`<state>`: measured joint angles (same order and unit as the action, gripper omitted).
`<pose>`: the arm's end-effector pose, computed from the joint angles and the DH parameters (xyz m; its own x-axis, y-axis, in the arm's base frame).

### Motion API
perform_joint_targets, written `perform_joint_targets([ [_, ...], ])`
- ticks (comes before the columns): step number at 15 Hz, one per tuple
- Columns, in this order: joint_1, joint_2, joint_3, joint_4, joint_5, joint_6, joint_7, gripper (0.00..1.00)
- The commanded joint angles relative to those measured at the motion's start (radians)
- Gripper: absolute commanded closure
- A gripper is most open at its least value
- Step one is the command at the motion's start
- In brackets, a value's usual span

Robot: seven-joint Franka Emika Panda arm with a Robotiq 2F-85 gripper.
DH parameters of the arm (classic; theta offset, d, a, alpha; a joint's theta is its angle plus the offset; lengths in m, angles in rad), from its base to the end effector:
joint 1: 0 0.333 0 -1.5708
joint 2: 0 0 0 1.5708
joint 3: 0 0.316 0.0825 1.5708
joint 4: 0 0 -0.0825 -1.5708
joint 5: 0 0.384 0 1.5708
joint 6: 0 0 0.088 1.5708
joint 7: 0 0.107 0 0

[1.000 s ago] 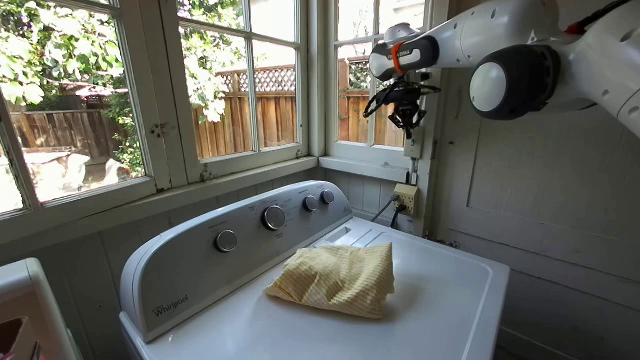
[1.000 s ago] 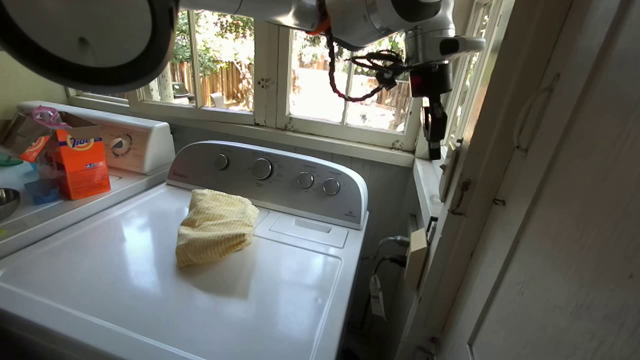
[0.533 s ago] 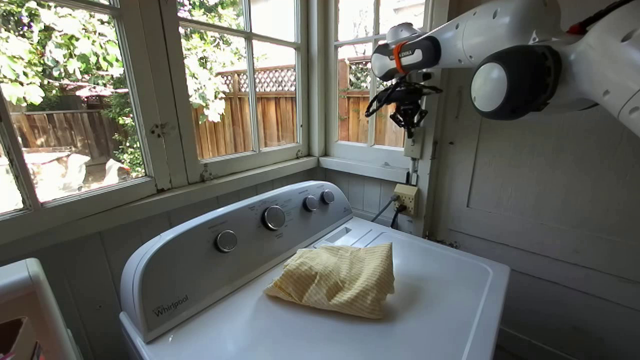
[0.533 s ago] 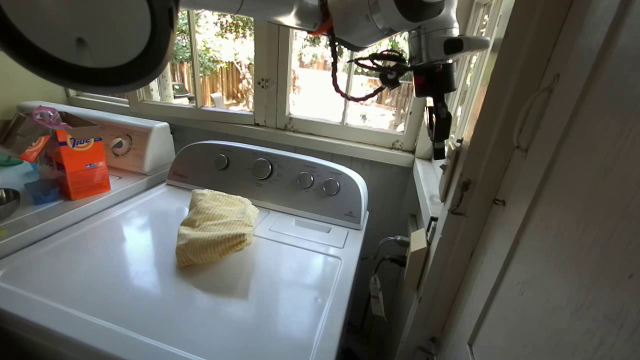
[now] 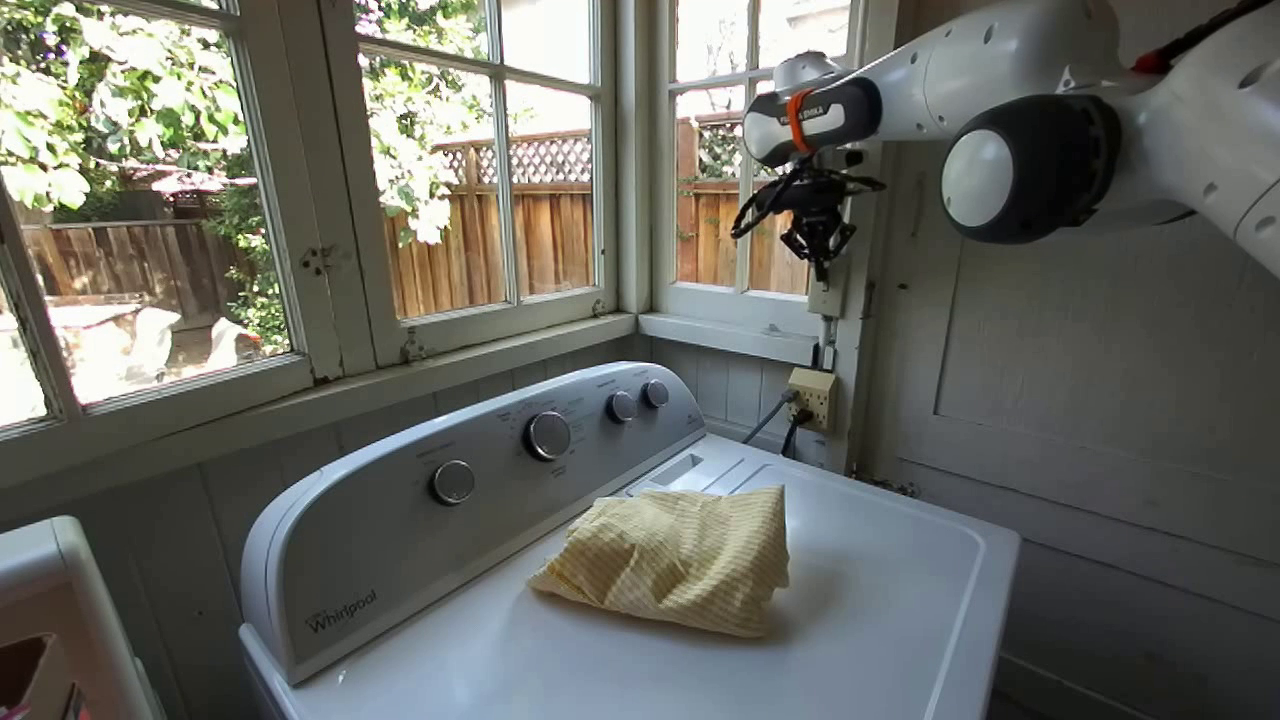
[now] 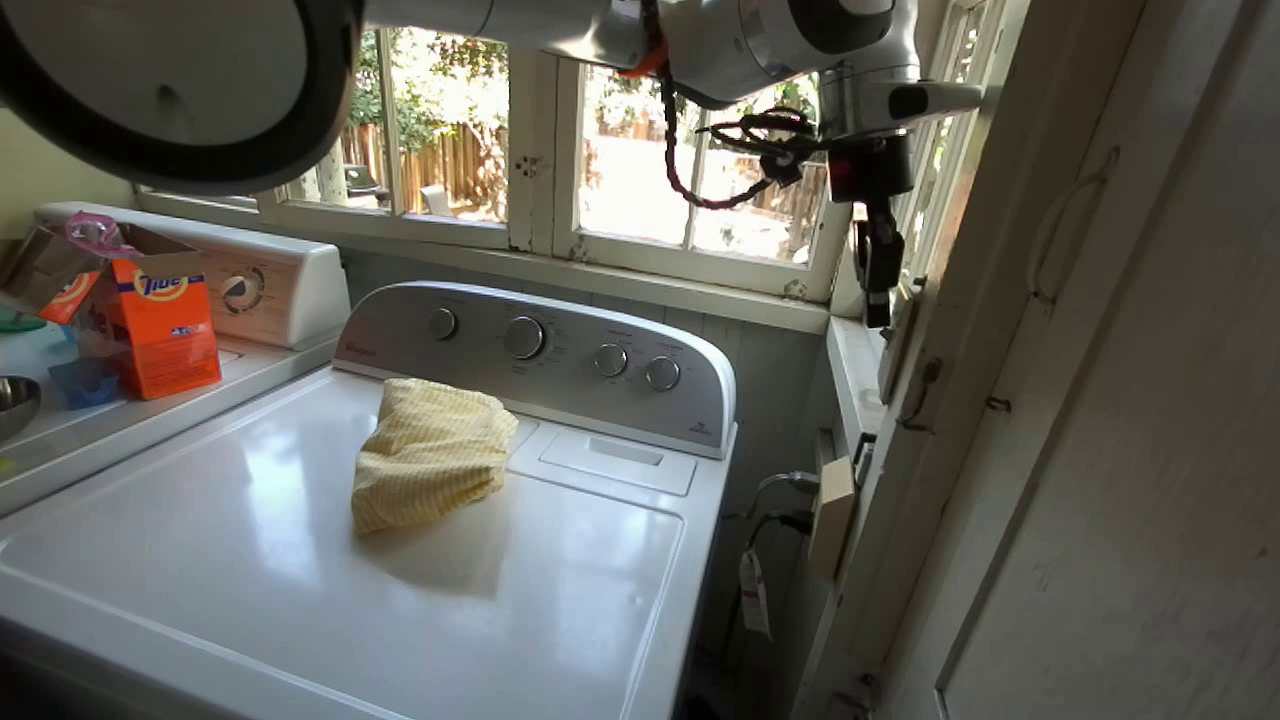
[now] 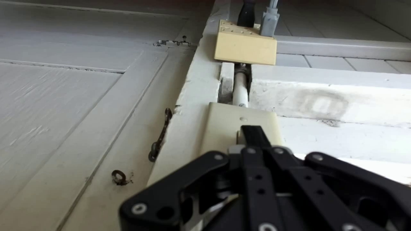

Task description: Turn off the switch

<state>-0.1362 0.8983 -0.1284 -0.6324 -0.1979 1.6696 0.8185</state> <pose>0.7610 -0.1724 0.4756 0.5094 -0.8033 0.3086 -0.8572 -0.5052 0.1000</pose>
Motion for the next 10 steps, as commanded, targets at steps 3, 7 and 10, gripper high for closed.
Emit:
perform_joint_targets([
  [3, -0.020, 0.021, 0.019, 0.007, 0.027, 0.025, 0.005, 1.00],
  [7, -0.021, 0.023, 0.021, 0.003, 0.027, 0.021, 0.002, 1.00],
  [10, -0.027, 0.024, 0.027, -0.004, 0.030, 0.021, 0.002, 1.00],
])
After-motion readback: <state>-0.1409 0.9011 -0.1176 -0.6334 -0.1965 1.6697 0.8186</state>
